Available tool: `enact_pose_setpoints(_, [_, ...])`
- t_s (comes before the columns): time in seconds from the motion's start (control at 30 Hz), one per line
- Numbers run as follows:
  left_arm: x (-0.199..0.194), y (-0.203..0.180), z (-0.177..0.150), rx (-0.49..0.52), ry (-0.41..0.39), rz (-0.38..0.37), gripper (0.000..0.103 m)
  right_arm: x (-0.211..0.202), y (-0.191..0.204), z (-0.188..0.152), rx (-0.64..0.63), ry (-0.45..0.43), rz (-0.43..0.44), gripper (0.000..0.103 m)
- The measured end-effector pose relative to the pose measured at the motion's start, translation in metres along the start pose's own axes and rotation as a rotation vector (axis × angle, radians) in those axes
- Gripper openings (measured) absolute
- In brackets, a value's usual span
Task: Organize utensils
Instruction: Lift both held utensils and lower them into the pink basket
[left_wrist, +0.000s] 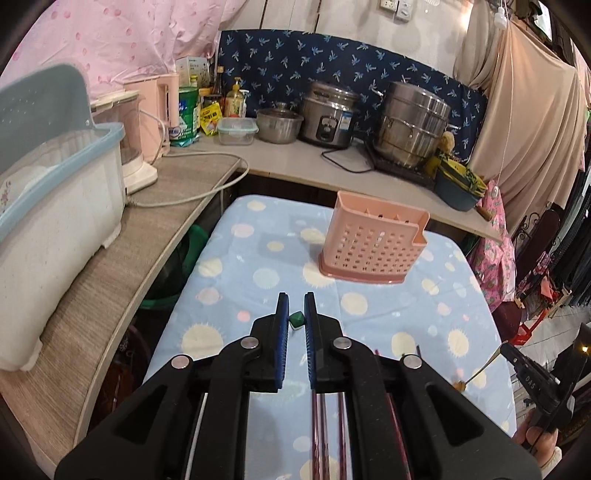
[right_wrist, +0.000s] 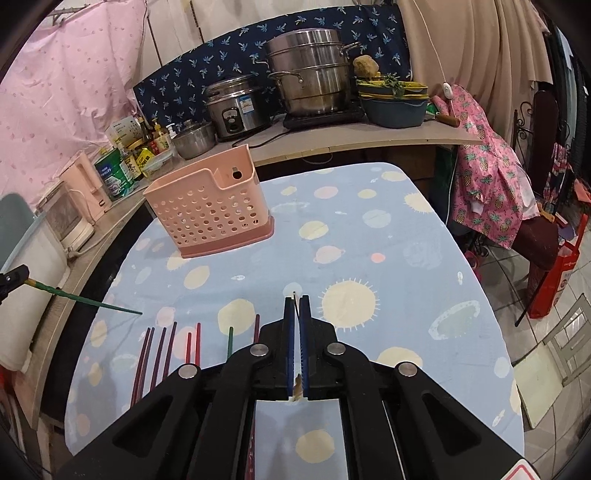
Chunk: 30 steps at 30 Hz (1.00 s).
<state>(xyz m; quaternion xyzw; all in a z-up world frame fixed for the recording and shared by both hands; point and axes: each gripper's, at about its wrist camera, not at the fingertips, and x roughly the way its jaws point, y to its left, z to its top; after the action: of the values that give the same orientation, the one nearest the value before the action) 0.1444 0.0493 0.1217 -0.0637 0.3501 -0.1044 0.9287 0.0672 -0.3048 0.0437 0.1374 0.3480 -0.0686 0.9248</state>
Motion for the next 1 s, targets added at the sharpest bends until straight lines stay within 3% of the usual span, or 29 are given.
enact_pose_setpoints(0.37, [-0.023, -0.024, 0.058, 0.035, -0.109, -0.045, 0.007, -0.005, 0.009, 0.029, -0.001, -0.053, 0.051, 0.002])
enact_pose_setpoints(0.7, [-0.027, -0.053, 0.142, 0.041, -0.278, -0.029, 0.007, 0.005, 0.034, 0.108, -0.014, -0.174, 0.099, 0.002])
enact_pose_setpoints(1.0, [0.006, -0.078, 0.196, 0.022, -0.389, -0.04, 0.007, 0.05, 0.058, 0.177, -0.003, -0.215, 0.133, 0.002])
